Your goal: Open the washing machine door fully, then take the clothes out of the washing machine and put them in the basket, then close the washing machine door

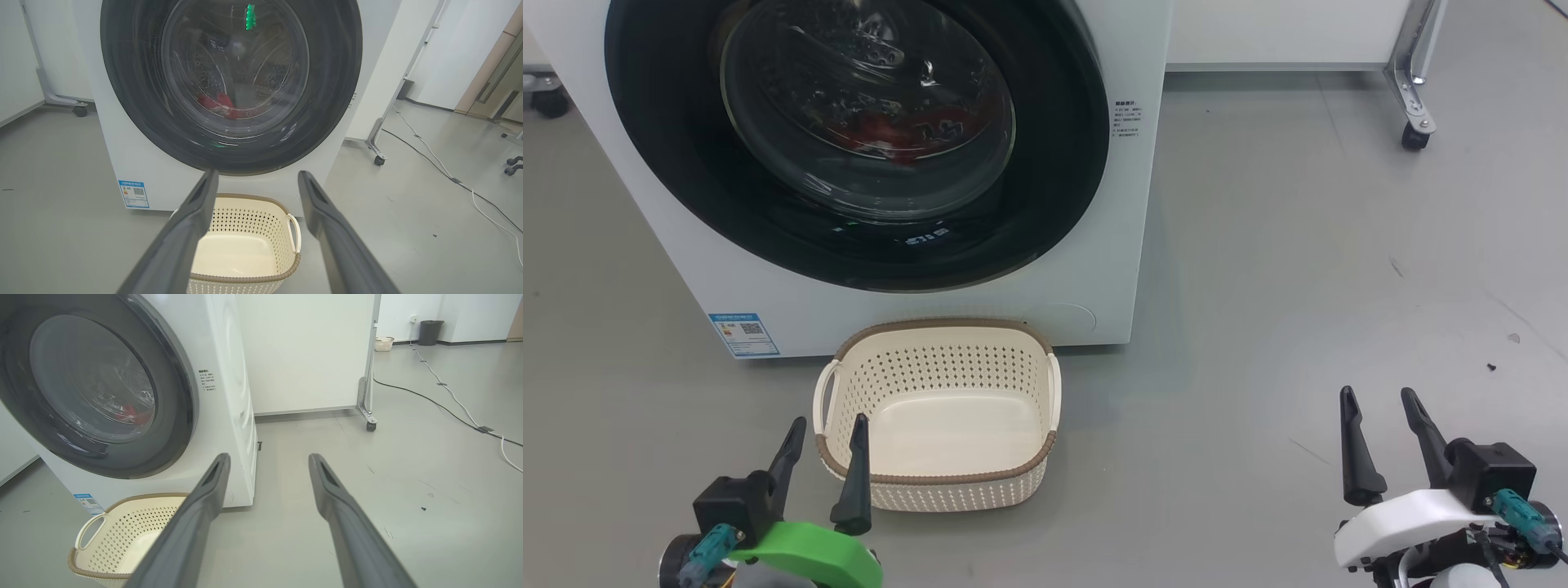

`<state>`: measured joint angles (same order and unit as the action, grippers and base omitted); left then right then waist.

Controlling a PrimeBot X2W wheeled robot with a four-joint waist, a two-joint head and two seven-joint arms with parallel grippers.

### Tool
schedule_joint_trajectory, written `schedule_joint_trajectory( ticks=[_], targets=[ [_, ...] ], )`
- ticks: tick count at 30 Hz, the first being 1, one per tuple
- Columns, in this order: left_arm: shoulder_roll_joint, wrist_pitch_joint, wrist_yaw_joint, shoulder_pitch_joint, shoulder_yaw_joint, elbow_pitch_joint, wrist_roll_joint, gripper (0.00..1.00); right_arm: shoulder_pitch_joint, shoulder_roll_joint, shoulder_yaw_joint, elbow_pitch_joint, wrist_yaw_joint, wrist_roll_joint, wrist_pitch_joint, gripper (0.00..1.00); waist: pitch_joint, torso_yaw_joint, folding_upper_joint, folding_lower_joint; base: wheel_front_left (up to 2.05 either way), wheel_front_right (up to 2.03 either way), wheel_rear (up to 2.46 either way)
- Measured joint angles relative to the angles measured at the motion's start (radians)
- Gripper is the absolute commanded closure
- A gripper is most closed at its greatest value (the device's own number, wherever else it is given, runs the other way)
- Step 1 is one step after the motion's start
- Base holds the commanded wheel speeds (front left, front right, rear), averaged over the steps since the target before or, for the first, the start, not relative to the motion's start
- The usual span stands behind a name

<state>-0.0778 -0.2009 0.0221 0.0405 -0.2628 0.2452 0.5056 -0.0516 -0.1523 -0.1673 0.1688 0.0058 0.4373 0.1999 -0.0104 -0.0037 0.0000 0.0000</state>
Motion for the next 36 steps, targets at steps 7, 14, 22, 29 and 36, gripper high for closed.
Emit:
schedule_joint_trajectory(
  ticks=[7, 14, 22, 29, 36],
  targets=[
    [0.002, -0.028, -0.024, 0.0, -0.01, 0.018, -0.075, 0.0, -0.001, 0.003, -0.013, -0.001, -0.01, -0.089, 0.027, 0.0, -0.004, 0.0, 0.0, 0.0, 0.0, 0.0, 0.0],
    [0.007, -0.048, -0.047, 0.0, -0.018, 0.039, -0.136, 0.0, -0.021, 0.012, -0.015, -0.003, -0.026, -0.168, 0.048, 0.0, -0.006, 0.0, 0.0, 0.0, 0.0, 0.0, 0.0],
    [0.017, -0.048, -0.053, 0.0, -0.007, 0.062, -0.136, 0.0, -0.028, 0.026, -0.005, 0.001, -0.035, -0.175, 0.048, 0.0, -0.007, -0.001, 0.0, 0.0, 0.0, 0.0, 0.0],
    [0.023, -0.048, -0.054, 0.0, -0.006, 0.071, -0.136, 0.0, -0.036, 0.029, -0.002, 0.006, -0.034, -0.176, 0.048, 0.0, -0.005, -0.002, 0.0, 0.0, 0.0, 0.0, 0.0],
    [0.024, -0.048, -0.054, 0.0, -0.006, 0.076, -0.136, 0.0, -0.036, 0.03, 0.003, 0.009, -0.032, -0.179, 0.048, 0.0, -0.004, -0.002, 0.0, 0.0, 0.0, 0.0, 0.0]
  ],
)
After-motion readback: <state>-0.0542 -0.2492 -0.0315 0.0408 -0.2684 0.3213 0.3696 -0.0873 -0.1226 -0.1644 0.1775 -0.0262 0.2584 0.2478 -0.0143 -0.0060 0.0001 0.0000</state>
